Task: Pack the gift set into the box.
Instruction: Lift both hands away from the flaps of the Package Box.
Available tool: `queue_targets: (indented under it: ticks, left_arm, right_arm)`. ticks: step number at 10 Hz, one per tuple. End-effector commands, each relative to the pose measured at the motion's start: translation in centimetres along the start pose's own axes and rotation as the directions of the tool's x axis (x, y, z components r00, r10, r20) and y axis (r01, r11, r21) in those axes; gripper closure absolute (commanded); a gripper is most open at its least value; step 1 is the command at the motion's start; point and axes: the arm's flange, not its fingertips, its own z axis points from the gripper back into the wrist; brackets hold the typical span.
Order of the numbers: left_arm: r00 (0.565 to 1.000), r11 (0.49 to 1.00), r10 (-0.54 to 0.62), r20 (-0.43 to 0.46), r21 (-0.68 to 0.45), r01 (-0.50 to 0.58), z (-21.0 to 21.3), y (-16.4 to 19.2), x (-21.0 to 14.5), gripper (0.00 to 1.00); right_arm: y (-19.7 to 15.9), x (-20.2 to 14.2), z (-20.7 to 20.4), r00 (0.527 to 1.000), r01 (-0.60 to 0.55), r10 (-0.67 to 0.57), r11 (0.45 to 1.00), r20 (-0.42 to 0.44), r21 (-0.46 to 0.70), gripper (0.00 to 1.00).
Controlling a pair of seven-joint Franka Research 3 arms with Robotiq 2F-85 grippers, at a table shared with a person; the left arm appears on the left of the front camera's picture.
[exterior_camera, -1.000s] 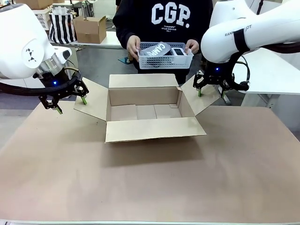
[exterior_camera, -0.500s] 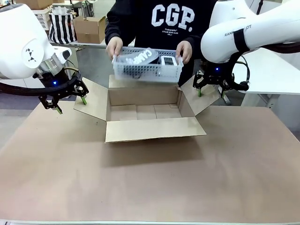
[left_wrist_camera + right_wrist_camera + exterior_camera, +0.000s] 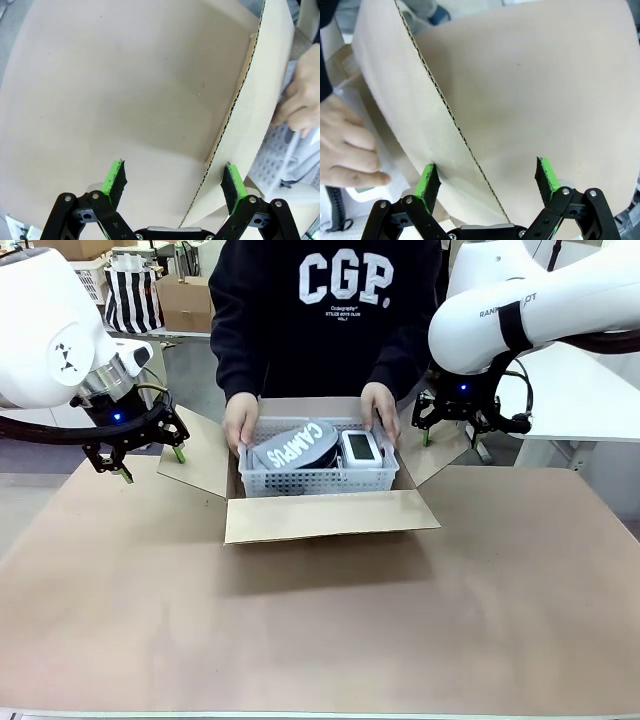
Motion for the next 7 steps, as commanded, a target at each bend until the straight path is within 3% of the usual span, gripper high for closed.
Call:
queue_targets:
  ticks: [1, 7]
  left_arm:
    - [1.000, 1.000, 0.009, 0.008, 0.021, -0.009, 0.26, -0.06, -0.18, 0.00]
    - [1.000, 1.000, 0.009, 0.008, 0.021, -0.009, 0.26, -0.06, -0.18, 0.00]
  right_arm:
    - [-0.02, 0.10, 0.30, 1.000, 0.000, 0.000, 1.000, 0.015, -0.025, 0.00]
    - [-0.02, 0.10, 0.30, 1.000, 0.000, 0.000, 1.000, 0.015, -0.025, 0.00]
